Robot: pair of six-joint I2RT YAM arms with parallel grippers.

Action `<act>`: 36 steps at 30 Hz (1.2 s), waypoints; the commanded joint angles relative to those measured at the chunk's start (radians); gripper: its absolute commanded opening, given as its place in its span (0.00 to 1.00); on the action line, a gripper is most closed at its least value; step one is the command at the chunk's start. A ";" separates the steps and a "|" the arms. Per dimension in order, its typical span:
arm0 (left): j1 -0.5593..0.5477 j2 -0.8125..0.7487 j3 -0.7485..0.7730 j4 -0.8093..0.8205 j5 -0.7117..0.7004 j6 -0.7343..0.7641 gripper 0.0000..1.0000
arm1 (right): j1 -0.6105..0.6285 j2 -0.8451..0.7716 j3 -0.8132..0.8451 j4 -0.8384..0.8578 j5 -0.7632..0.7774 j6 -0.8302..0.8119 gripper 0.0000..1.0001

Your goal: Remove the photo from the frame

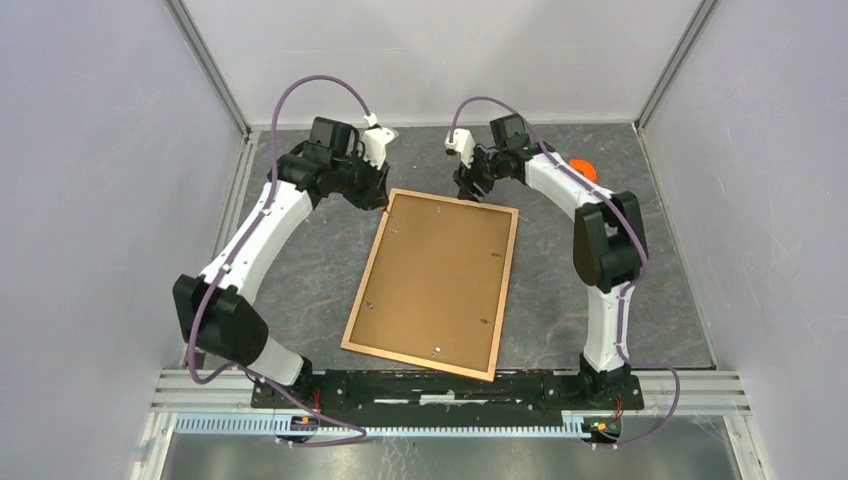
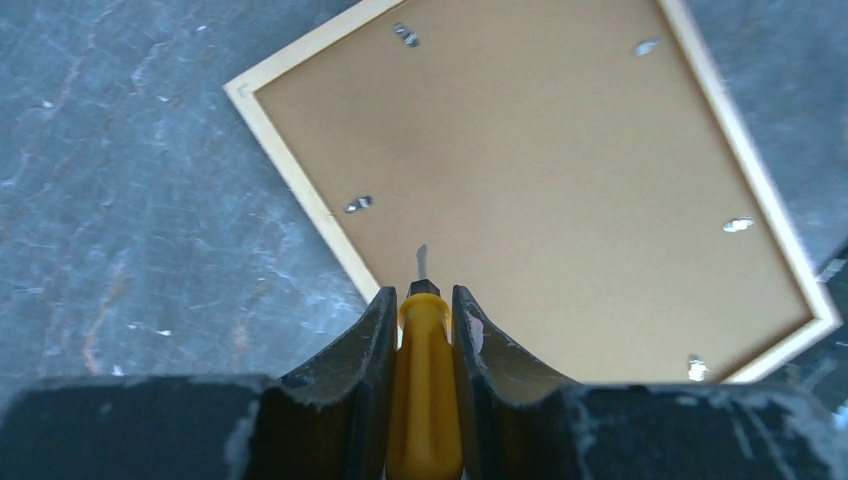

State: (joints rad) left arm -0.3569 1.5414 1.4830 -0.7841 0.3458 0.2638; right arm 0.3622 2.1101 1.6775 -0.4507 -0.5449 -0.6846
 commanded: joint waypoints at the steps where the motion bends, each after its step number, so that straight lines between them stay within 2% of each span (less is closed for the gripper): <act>1: 0.017 -0.090 0.005 -0.043 0.182 -0.105 0.02 | 0.017 -0.187 0.042 -0.070 -0.195 0.061 0.67; 9: 0.020 -0.128 -0.037 -0.060 0.392 -0.168 0.02 | 0.127 -0.402 -0.137 -0.062 -0.409 0.219 0.70; 18: 0.024 -0.139 -0.083 -0.022 0.556 -0.213 0.02 | 0.292 -0.450 -0.178 -0.168 -0.416 0.159 0.64; 21: 0.025 -0.137 -0.091 -0.010 0.579 -0.225 0.02 | 0.323 -0.445 -0.192 -0.165 -0.401 0.163 0.56; 28: 0.024 -0.148 -0.125 0.023 0.583 -0.242 0.02 | 0.339 -0.423 -0.220 -0.079 -0.402 0.276 0.25; 32: 0.026 -0.176 -0.149 0.057 0.581 -0.254 0.02 | 0.338 -0.404 -0.206 -0.086 -0.397 0.301 0.16; 36: 0.031 -0.183 -0.156 0.062 0.578 -0.255 0.02 | 0.338 -0.412 -0.216 -0.075 -0.400 0.316 0.00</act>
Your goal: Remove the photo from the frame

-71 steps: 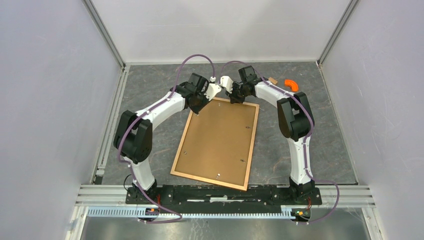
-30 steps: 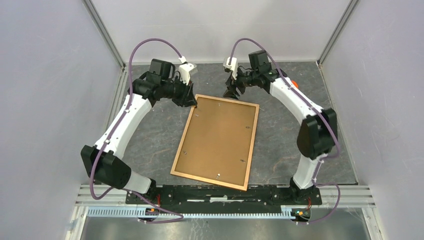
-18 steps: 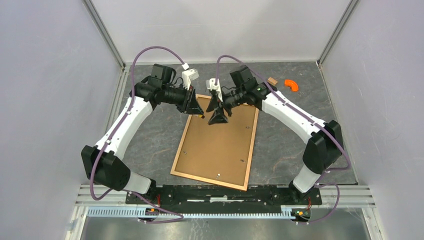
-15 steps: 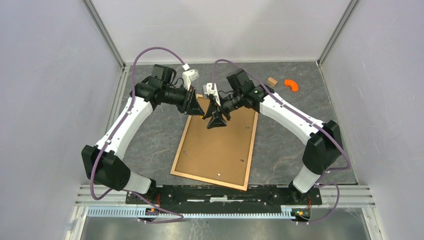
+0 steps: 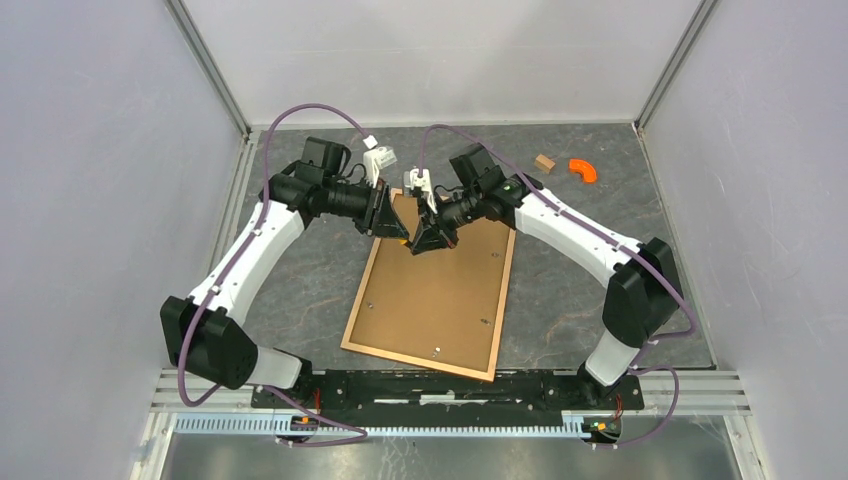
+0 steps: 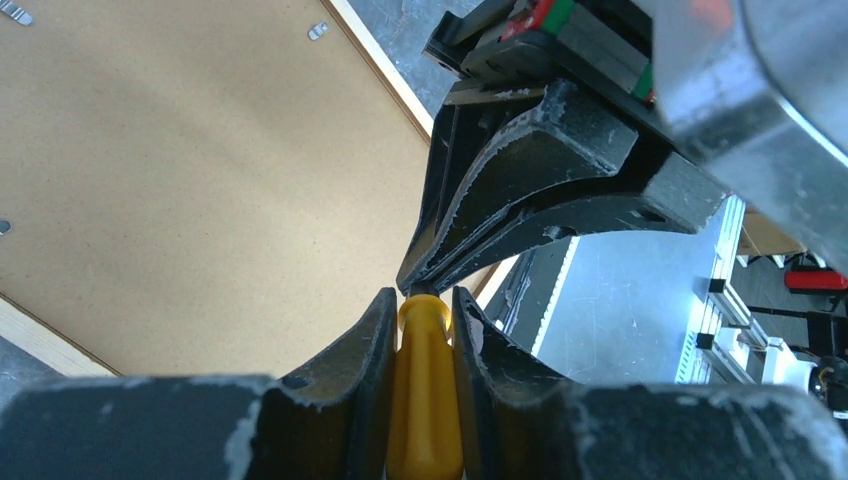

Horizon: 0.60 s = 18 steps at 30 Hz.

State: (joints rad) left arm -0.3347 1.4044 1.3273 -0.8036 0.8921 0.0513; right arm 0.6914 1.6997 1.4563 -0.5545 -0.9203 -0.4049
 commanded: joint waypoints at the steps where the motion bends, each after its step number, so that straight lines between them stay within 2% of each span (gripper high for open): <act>1: 0.012 -0.049 -0.004 0.089 0.035 -0.077 0.02 | 0.009 -0.003 0.005 0.026 -0.023 0.035 0.00; 4: 0.022 -0.059 -0.012 0.112 0.036 -0.099 0.06 | 0.009 -0.020 -0.013 0.029 -0.019 0.029 0.00; 5: 0.026 -0.063 -0.017 0.121 0.037 -0.108 0.15 | 0.008 -0.029 -0.022 0.036 -0.012 0.032 0.00; 6: 0.030 -0.068 -0.019 0.126 0.033 -0.112 0.30 | 0.007 -0.040 -0.031 0.041 -0.006 0.033 0.00; 9: 0.044 -0.078 -0.025 0.134 0.001 -0.120 0.68 | -0.012 -0.074 -0.065 0.069 0.002 0.048 0.00; 11: 0.059 -0.088 -0.023 0.132 -0.035 -0.119 0.85 | -0.043 -0.094 -0.090 0.080 -0.001 0.052 0.00; 12: 0.069 -0.093 -0.022 0.131 -0.052 -0.119 0.99 | -0.065 -0.102 -0.102 0.082 0.001 0.052 0.00; 18: 0.094 -0.123 -0.019 0.084 -0.215 -0.037 1.00 | -0.302 -0.156 -0.218 0.070 0.070 0.037 0.00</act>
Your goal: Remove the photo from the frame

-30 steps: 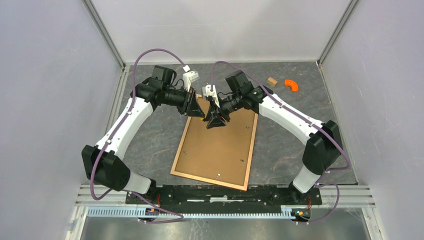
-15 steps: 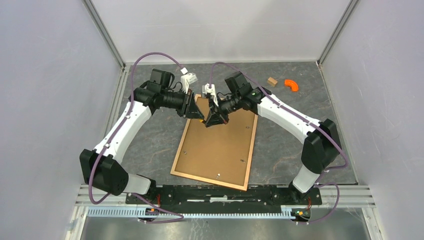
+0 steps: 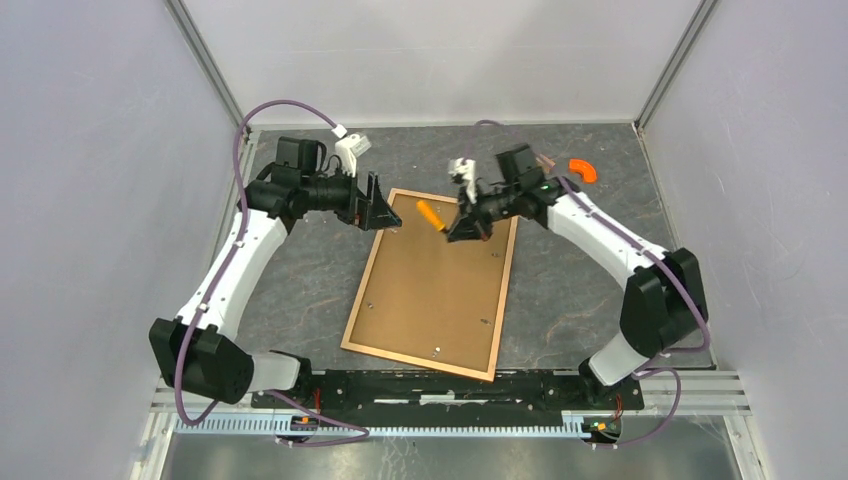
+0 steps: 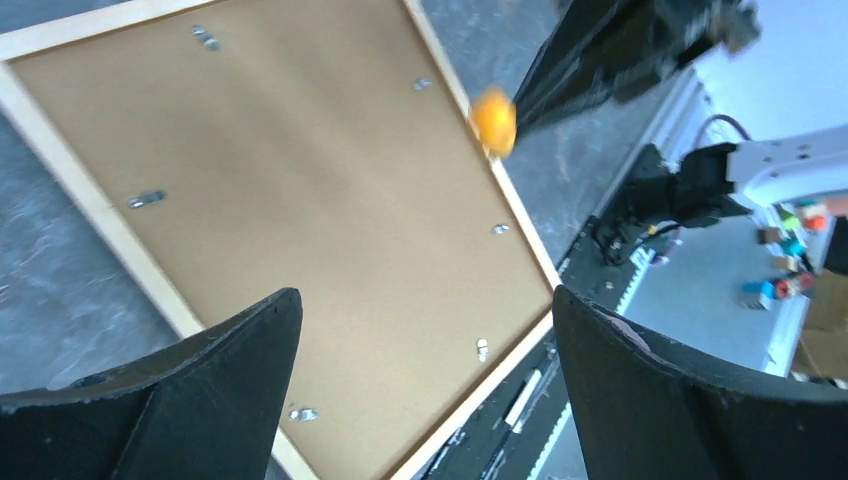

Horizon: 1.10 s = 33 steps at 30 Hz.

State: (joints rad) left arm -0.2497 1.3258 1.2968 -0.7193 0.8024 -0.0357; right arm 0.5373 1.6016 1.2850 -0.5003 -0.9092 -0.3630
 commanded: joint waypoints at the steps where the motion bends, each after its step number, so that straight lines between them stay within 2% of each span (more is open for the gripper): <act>1: 0.009 -0.046 0.012 -0.017 -0.153 0.087 1.00 | -0.196 -0.062 -0.060 0.004 0.095 -0.020 0.00; 6: 0.007 -0.044 0.005 -0.103 -0.258 0.221 1.00 | -0.429 -0.019 -0.081 -0.068 0.283 -0.088 0.00; 9: 0.006 -0.044 -0.015 -0.126 -0.292 0.264 1.00 | -0.582 0.076 -0.049 -0.084 0.313 -0.079 0.00; 12: 0.006 -0.053 -0.042 -0.125 -0.299 0.278 1.00 | -0.661 0.188 0.029 -0.082 0.380 -0.075 0.00; 18: 0.006 -0.058 -0.061 -0.125 -0.301 0.276 1.00 | -0.693 0.404 0.256 -0.101 0.528 -0.054 0.00; 27: 0.006 -0.069 -0.097 -0.126 -0.311 0.306 1.00 | -0.692 0.568 0.431 -0.061 0.640 0.041 0.01; 33: -0.004 -0.067 -0.109 -0.146 -0.318 0.355 1.00 | -0.693 0.613 0.465 -0.067 0.642 0.057 0.14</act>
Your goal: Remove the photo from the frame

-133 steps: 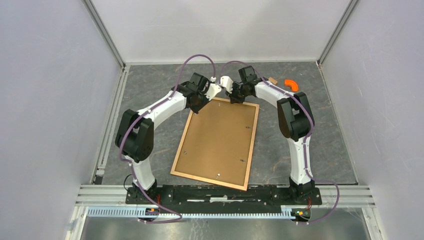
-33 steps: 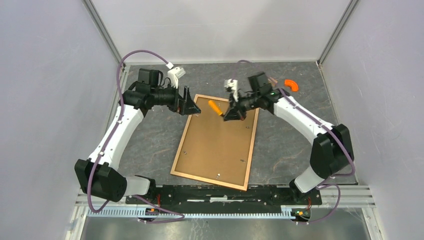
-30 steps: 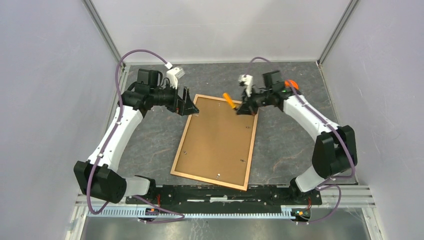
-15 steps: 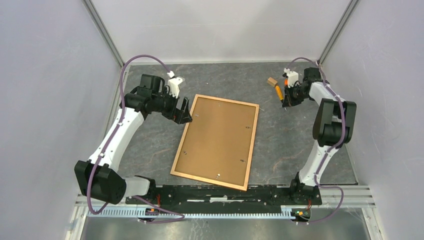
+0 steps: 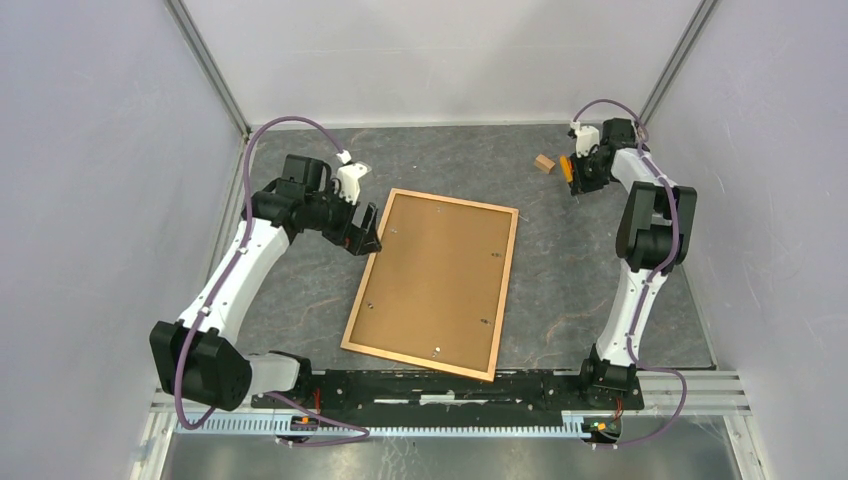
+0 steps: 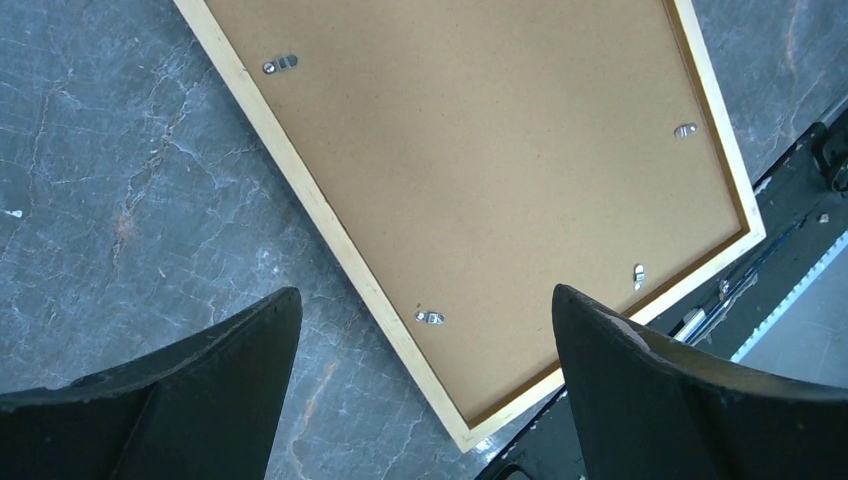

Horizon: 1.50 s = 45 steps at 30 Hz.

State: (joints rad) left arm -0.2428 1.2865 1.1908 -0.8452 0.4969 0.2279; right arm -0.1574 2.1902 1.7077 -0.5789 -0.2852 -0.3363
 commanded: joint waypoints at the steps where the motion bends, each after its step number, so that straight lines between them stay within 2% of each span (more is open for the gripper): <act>1: -0.018 -0.026 -0.004 -0.029 -0.014 0.105 1.00 | 0.003 0.026 0.042 0.012 0.015 0.032 0.17; 6: -0.125 -0.030 -0.035 -0.110 -0.080 0.236 1.00 | 0.002 0.024 0.058 0.009 0.009 0.040 0.23; 10: -0.297 -0.083 -0.132 -0.168 -0.150 0.345 1.00 | 0.002 -0.013 0.041 0.002 -0.017 0.036 0.34; 13: -0.436 -0.129 -0.210 -0.209 -0.197 0.388 1.00 | 0.002 -0.098 -0.026 0.022 -0.068 0.033 0.44; 15: -0.528 -0.163 -0.255 -0.217 -0.232 0.392 1.00 | 0.003 -0.174 -0.092 0.051 -0.098 0.037 0.53; 18: -0.669 -0.180 -0.311 -0.202 -0.252 0.360 0.97 | 0.002 -0.257 -0.172 0.067 -0.159 0.037 0.59; 21: -0.739 -0.147 -0.345 -0.149 -0.251 0.313 0.89 | 0.003 -0.316 -0.226 0.065 -0.215 0.036 0.64; 26: -0.888 -0.076 -0.372 -0.007 -0.358 0.223 0.84 | 0.002 -0.413 -0.306 0.071 -0.305 0.029 0.72; 34: -0.980 0.053 -0.377 0.148 -0.435 0.202 0.80 | 0.002 -0.525 -0.388 0.067 -0.386 0.028 0.76; 41: -1.078 0.179 -0.338 0.177 -0.528 0.218 0.73 | 0.002 -0.576 -0.479 0.109 -0.424 0.037 0.76; 45: -1.090 0.252 -0.326 0.165 -0.548 0.203 0.67 | 0.002 -0.589 -0.508 0.113 -0.443 0.036 0.76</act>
State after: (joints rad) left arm -1.3193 1.4849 0.8219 -0.7036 -0.0013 0.4614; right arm -0.1574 1.6417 1.2243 -0.5060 -0.6815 -0.3027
